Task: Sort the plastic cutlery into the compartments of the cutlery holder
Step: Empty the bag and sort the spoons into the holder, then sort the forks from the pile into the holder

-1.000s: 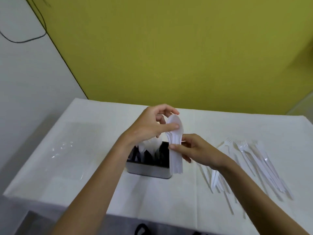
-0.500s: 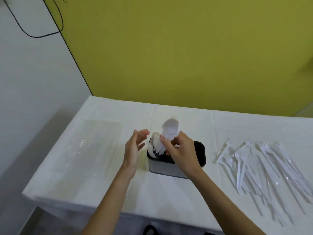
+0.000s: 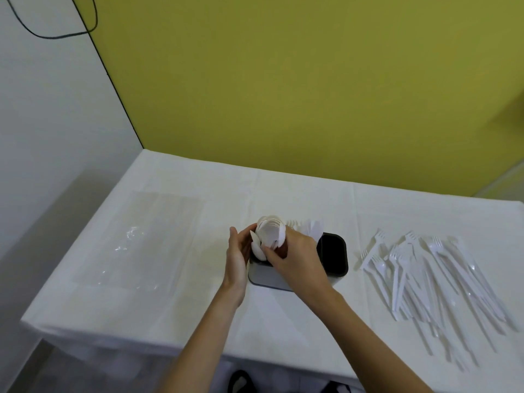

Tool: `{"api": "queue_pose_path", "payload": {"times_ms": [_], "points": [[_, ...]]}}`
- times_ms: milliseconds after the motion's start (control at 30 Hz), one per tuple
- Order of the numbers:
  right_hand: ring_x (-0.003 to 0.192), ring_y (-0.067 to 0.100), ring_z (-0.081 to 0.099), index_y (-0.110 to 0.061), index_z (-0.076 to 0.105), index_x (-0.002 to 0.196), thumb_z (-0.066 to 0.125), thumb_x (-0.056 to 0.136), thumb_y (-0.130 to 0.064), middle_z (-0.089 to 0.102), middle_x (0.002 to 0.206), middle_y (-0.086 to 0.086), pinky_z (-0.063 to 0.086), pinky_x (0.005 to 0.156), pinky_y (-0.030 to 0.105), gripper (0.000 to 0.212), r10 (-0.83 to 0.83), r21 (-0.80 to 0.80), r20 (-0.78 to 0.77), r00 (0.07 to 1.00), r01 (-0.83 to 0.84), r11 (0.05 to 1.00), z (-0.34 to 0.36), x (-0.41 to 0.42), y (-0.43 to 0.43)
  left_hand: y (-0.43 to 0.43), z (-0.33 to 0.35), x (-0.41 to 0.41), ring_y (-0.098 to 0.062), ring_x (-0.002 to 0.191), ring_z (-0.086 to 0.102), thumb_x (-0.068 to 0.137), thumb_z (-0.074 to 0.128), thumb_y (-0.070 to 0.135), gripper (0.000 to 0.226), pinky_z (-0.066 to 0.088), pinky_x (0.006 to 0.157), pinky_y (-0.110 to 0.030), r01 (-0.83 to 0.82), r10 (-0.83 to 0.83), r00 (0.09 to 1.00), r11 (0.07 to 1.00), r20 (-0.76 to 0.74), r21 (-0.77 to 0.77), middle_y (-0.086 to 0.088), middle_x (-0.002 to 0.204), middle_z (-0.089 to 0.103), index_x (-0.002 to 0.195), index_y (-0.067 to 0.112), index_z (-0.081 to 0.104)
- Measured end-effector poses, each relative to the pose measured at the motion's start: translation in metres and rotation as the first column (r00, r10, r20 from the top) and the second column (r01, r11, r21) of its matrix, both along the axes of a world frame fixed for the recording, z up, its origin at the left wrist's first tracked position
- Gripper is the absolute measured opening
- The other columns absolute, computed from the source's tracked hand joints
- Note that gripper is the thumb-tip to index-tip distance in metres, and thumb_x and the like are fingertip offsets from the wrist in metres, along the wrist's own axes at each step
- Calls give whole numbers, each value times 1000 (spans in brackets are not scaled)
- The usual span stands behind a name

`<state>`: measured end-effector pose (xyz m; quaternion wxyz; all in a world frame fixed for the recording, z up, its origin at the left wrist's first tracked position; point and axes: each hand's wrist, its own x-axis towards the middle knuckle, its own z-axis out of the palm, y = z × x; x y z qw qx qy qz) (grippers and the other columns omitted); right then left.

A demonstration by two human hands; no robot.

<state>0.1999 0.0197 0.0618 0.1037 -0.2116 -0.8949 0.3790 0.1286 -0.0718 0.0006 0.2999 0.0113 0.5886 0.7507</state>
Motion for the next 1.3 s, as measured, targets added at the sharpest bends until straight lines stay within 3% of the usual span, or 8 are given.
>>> {"api": "queue_pose_path", "payload": {"times_ms": [133,333,500,633,700,767,1033,1300], "points": [[70,14,59,-12,54,98,67,86,-33,61,75,-3,45,63,22,27,38,62,43,998,-41,997,12,5,8,-4,-3,-4,-11,117,60,102,9,49,67,45,96,-26,31,-31,1000,999,1,17,-2,121,68,127,13,59],[91,5,44,-22,42,132,65,85,-40,41,104,-15,37,60,13,55,89,181,-53,995,-78,980,13,13,5,-8,-7,-8,-16,121,57,100,8,53,71,42,103,-31,46,-47,999,998,29,36,-5,124,66,128,12,58],[128,9,40,-18,23,147,65,84,-44,33,145,-6,43,90,21,81,59,149,-130,990,-39,988,14,9,2,-10,-7,-9,-18,120,58,99,7,56,73,42,105,-35,68,-69,998,997,12,27,-4,122,67,127,14,60],[144,10,18,-17,16,151,39,99,-24,17,159,-1,17,114,17,57,260,278,-113,959,-220,935,15,-1,-6,-11,-9,-10,-21,123,56,97,6,58,78,41,103,-36,81,-82,997,996,16,22,-8,126,65,129,11,58],[143,21,28,-6,28,147,28,99,-20,26,156,9,27,115,34,50,297,414,-47,954,-252,875,3,-5,-8,-12,-10,-11,-22,125,54,97,5,59,80,40,102,-35,87,-88,996,996,22,33,-8,127,63,131,8,56],[139,25,36,-1,30,144,34,98,-13,32,153,13,36,110,45,48,285,477,-7,959,-247,843,-10,-6,-8,-12,-9,-12,-21,125,54,97,3,59,81,40,103,-33,96,-98,995,994,29,51,-8,128,63,131,7,55],[140,28,34,-3,30,140,16,102,-27,36,150,15,32,112,47,47,253,587,43,967,-229,776,-24,6,-14,-11,-8,-7,-16,127,53,97,6,58,75,34,112,-39,65,-70,996,993,52,95,-1,133,60,135,14,53],[143,24,26,-4,27,145,30,97,-35,30,155,11,25,115,46,57,261,576,91,961,-265,773,-27,8,-11,-6,-2,5,-18,125,55,96,5,59,75,39,108,-36,68,-73,997,990,40,127,-4,133,60,135,16,52]]}}
